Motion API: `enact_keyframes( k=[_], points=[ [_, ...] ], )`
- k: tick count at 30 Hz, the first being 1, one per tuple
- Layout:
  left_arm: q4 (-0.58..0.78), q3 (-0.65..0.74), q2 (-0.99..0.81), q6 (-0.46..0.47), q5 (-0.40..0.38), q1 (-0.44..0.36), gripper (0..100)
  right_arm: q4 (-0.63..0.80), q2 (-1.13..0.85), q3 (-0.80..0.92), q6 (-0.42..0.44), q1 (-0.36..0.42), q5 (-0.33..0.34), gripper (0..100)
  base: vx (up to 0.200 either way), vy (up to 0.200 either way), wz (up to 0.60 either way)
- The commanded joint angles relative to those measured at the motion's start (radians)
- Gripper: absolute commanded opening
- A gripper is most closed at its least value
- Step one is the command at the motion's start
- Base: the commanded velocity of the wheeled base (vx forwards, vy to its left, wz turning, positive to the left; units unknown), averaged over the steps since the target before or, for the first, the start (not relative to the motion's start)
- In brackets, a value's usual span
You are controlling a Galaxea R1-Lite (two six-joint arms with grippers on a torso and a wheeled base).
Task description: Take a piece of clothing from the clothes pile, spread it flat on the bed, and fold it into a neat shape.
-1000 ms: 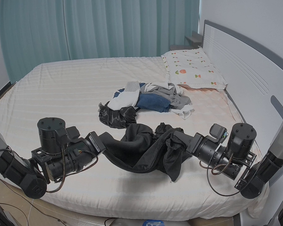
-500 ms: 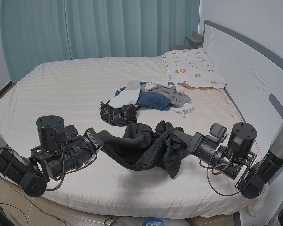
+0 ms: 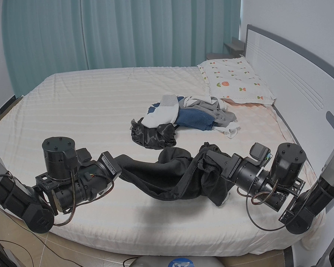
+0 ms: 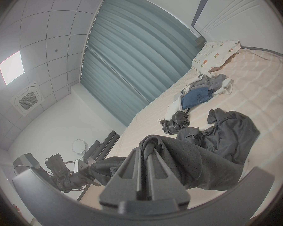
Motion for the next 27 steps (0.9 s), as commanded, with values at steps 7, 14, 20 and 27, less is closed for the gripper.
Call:
enact_keyframes(
  k=[7, 14, 20, 27],
  points=[
    [0.001, 0.007, -0.024, 0.001, 0.002, 0.0, 0, 0.0, -0.018, 0.002, 0.0, 0.003, 0.0, 0, 0.0, 0.2, 0.0],
    [0.003, 0.008, -0.029, 0.001, 0.002, 0.002, 0, 0.0, -0.022, 0.002, 0.0, 0.005, 0.0, 0, 0.0, 0.2, 0.0],
    [0.003, 0.008, -0.035, 0.003, 0.022, 0.008, 0, 0.0, -0.019, 0.002, 0.0, 0.005, 0.0, 0, 0.0, 0.2, 0.0],
    [0.003, 0.011, -0.036, 0.003, 0.022, 0.017, 0, 0.0, -0.033, 0.002, -0.002, 0.005, 0.0, 0, 0.0, 0.2, 0.0]
  ],
)
